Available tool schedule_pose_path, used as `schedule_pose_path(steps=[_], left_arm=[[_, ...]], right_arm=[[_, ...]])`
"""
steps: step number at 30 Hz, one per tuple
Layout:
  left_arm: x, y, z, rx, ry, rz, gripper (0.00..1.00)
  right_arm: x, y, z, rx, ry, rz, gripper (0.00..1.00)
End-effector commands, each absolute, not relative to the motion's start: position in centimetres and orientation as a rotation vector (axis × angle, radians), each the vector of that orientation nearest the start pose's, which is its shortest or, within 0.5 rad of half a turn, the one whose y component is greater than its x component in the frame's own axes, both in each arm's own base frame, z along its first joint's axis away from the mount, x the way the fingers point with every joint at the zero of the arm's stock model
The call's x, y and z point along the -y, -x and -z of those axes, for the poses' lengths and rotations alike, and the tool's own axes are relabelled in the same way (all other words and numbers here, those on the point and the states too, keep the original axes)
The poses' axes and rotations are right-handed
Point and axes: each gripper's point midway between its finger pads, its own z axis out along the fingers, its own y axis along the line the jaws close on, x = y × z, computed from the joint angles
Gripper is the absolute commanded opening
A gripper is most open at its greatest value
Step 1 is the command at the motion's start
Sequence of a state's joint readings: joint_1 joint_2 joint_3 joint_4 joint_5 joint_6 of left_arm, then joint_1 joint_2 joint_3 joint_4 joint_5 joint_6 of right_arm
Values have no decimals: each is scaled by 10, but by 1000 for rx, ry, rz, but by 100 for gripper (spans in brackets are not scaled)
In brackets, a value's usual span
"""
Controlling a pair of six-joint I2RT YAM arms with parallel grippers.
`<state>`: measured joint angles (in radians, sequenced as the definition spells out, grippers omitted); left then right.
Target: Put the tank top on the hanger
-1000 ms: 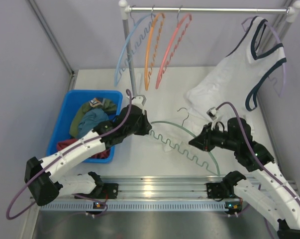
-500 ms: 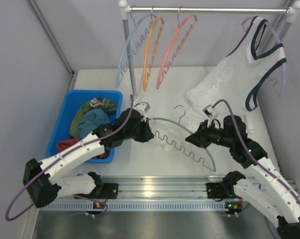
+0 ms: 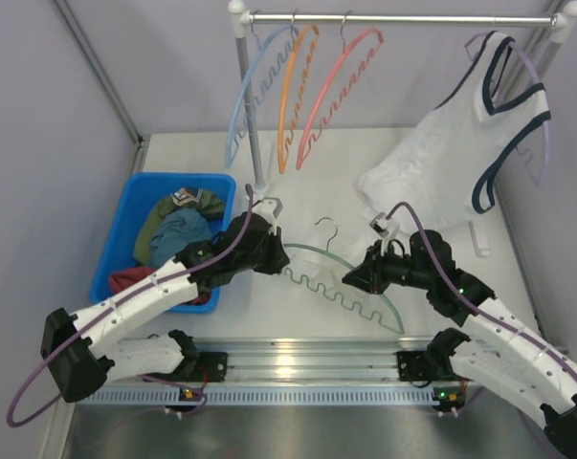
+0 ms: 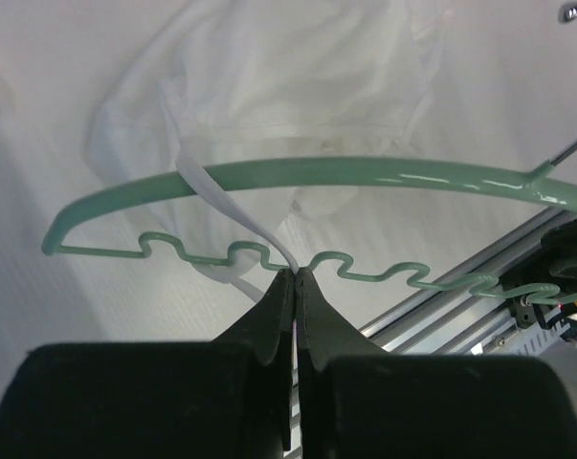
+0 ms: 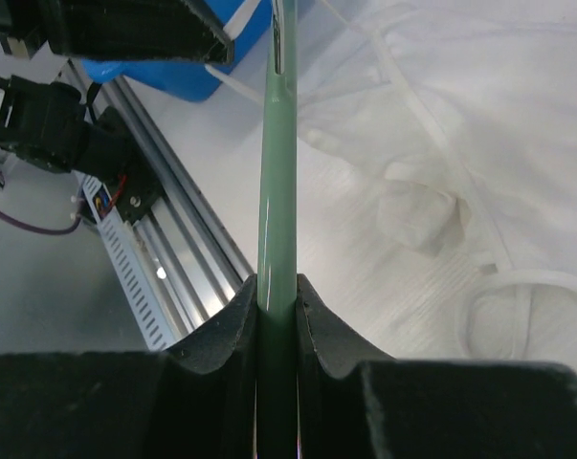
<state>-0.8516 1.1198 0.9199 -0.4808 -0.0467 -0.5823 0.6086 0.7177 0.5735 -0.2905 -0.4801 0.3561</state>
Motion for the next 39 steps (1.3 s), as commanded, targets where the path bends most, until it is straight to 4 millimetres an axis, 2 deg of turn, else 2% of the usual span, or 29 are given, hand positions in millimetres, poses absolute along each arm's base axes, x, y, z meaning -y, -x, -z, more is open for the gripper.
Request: schedule_pose_path(steps=[1,3,8,11,15,19,25,30,31,33,39], left_arm=[[249,-213,-183,-2306,-234,649,0],[247,-212,-179,-2316,-216,637,0],[238,-214,-183,-2292,-179,611,0],[243,-212,-183,-2278,-222,646,0],[252,-202,-164,-2340,-274,685,0],[256,-196,-157,-2351,-311,723,0],[246,-194,-139,-2401,-322,647,0],[254,-193,-142,-2385,-333,692,0],[253,-195,-144,-2377,-325,688,0],[249,-202,-149,-2351,-298,655,0],[245,-213,-164,-2296,-265,620,8]], right_arm=[[-240,-161,-212,-1863,620,-1117,0],[-243,-161,-215,-1841,622,-1131,0],[-250,-155,-206,-1821,647,-1168,0],[-253,-159,-204,-1788,643,-1156,0],[-254,-168,-209,-1743,633,-1126,0],[-256,-176,-210,-1739,644,-1089,0],[-254,-176,-210,-1769,687,-1049,0],[-259,-175,-209,-1758,692,-1087,0],[-263,-175,-212,-1737,685,-1118,0],[-268,-171,-206,-1744,691,-1148,0],[-270,-168,-204,-1720,682,-1170,0]])
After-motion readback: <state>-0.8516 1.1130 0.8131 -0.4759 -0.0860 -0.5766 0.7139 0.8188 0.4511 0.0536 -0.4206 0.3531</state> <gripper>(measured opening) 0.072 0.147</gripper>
